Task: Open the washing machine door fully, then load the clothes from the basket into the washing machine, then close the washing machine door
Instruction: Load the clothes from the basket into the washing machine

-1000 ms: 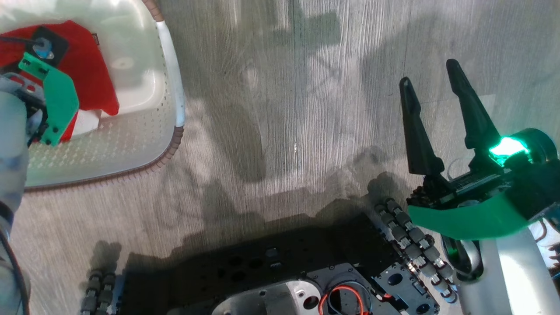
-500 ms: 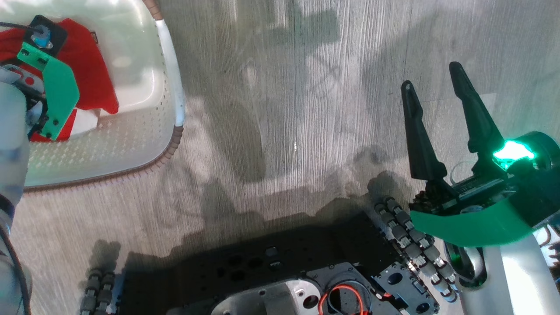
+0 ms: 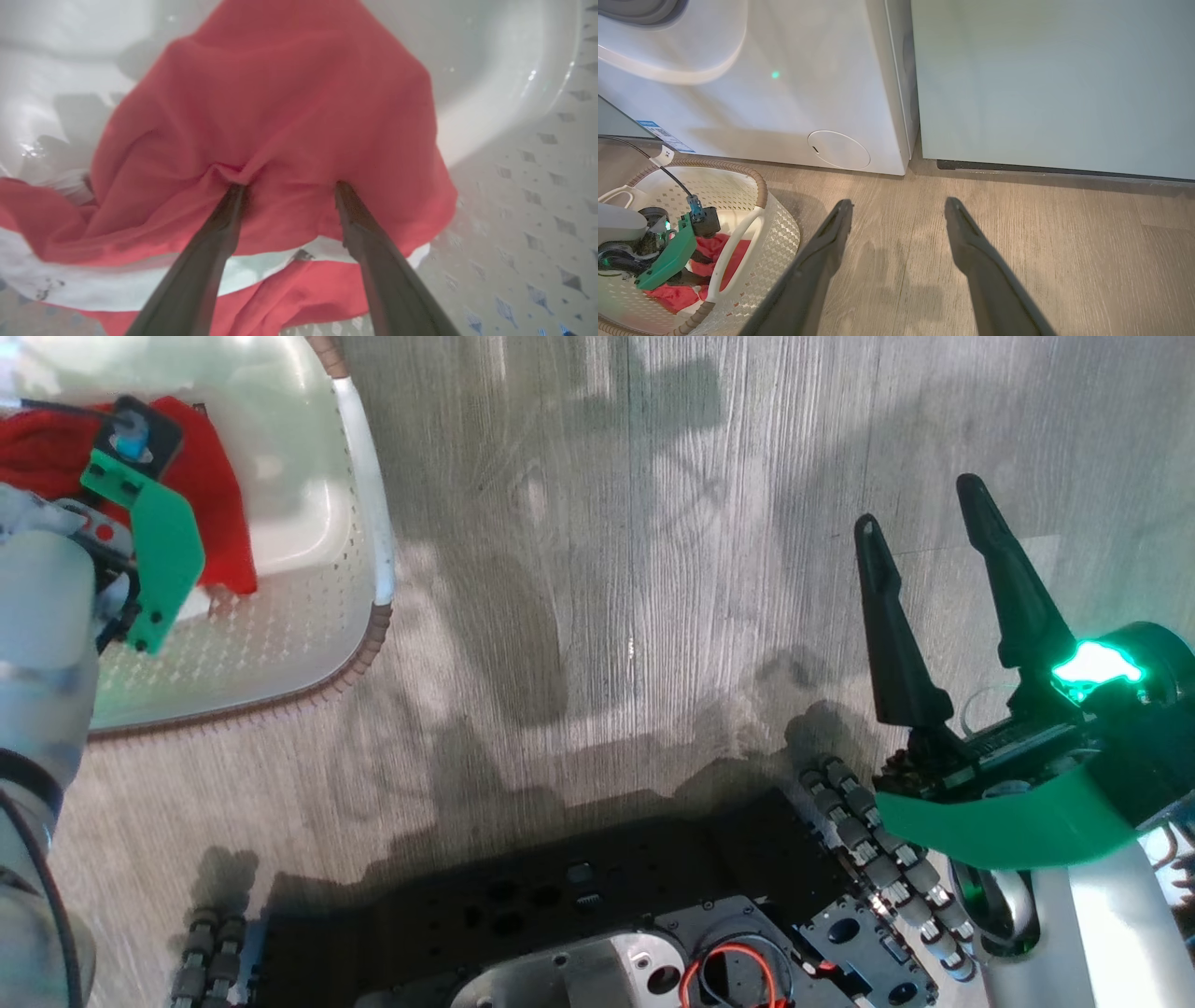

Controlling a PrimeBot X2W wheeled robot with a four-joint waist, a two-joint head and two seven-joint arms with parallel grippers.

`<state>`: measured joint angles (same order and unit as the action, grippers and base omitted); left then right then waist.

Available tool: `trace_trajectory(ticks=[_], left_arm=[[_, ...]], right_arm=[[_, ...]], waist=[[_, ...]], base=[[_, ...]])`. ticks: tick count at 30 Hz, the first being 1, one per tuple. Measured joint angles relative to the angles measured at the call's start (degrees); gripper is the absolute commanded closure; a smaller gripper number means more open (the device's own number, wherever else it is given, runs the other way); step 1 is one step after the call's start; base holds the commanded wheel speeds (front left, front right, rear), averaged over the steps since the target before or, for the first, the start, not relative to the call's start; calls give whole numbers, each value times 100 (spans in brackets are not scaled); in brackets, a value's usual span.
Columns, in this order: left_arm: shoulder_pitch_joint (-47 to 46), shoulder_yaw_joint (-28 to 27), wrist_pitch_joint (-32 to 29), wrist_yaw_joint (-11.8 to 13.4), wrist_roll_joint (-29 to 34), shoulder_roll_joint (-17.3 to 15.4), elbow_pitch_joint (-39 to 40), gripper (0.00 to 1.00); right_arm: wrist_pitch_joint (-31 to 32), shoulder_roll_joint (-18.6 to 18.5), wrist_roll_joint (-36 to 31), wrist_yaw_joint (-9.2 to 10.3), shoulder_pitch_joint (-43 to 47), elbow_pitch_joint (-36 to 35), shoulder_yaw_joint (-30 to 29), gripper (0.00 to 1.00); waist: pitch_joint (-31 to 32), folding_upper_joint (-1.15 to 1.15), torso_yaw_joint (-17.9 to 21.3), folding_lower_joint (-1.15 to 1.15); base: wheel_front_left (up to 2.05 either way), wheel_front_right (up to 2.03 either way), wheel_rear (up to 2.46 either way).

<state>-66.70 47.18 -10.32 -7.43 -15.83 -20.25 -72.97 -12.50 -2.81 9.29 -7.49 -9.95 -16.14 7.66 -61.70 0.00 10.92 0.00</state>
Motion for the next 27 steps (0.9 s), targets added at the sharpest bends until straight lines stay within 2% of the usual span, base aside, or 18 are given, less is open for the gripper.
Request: trace_trajectory(ticks=[13, 14, 15, 16, 17, 27], left_arm=[[-19, 281, -59, 0, -487, -101, 132, 0], [-19, 279, -55, 0, -487, -102, 121, 6], [-20, 279, -41, 0, -498, -103, 104, 37], [-23, 270, -36, 0, -533, -103, 91, 91], [-24, 250, -64, 0, -603, -102, 75, 100], [-24, 266, -116, 0, -737, -113, -9, 100]], right_arm=[[67, 0, -24, 0, 0, -110, 14, 0], [67, 0, -24, -1, 0, -110, 16, 0], [67, 0, -24, 0, 0, -110, 18, 0], [67, 0, -24, 0, 0, -109, 20, 0], [67, 0, -24, 0, -1, -108, 22, 0], [66, 0, -24, 0, -11, -22, 41, 0]], waist=[[-47, 0, -39, 0], [-50, 0, -39, 0], [-52, 0, -38, 0], [-53, 0, -38, 0], [-52, 0, -38, 0], [-14, 0, -15, 0]], base=[[0, 0, 0], [0, 0, 0], [0, 0, 0], [0, 0, 0], [0, 0, 0], [0, 0, 0]])
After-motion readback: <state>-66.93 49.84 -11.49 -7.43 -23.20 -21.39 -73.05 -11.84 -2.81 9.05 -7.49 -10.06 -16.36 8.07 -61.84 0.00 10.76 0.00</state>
